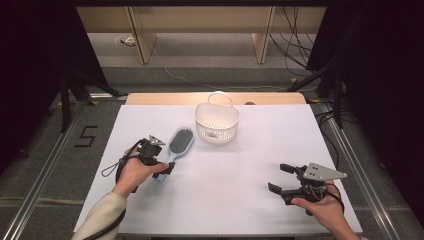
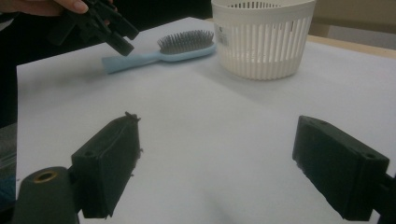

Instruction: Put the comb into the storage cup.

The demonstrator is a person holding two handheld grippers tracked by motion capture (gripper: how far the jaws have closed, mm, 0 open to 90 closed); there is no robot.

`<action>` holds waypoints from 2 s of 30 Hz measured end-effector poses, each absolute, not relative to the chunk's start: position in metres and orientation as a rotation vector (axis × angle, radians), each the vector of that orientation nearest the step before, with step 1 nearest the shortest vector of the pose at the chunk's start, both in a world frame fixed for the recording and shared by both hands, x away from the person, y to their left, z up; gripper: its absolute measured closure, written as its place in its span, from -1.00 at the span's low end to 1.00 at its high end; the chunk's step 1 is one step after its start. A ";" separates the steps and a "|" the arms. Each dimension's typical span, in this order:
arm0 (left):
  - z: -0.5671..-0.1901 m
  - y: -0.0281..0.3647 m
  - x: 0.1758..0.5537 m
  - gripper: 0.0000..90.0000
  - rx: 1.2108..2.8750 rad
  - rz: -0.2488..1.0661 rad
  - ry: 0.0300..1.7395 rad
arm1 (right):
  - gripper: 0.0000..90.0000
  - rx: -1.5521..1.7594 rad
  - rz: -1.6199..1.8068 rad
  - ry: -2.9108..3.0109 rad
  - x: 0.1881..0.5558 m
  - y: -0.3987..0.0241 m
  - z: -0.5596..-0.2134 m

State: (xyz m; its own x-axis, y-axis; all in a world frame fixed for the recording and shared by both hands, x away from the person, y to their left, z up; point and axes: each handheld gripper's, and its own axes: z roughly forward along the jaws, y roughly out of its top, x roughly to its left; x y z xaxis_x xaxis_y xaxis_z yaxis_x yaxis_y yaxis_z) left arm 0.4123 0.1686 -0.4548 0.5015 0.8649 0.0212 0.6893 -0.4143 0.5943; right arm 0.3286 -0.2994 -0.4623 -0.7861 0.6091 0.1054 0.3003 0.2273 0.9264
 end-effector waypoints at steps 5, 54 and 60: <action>-0.455 0.161 0.423 -0.60 2.280 0.415 1.296 | -0.65 0.854 1.582 2.221 0.329 -0.300 -0.462; -0.466 0.140 0.473 -0.04 2.412 0.200 1.518 | -0.65 0.854 1.586 2.229 0.330 -0.300 -0.463; -0.465 0.139 0.475 0.05 2.428 0.184 1.535 | -0.65 0.858 1.584 2.232 0.329 -0.300 -0.464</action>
State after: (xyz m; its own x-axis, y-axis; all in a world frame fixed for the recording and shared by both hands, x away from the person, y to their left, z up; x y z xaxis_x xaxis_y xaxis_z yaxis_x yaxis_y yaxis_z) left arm 0.4749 0.1392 -0.4647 0.4330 0.9008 -0.0324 0.8675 -0.4067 0.2863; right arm 0.3294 -0.2996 -0.4636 -0.7873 0.6058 0.1142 0.3076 0.2256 0.9244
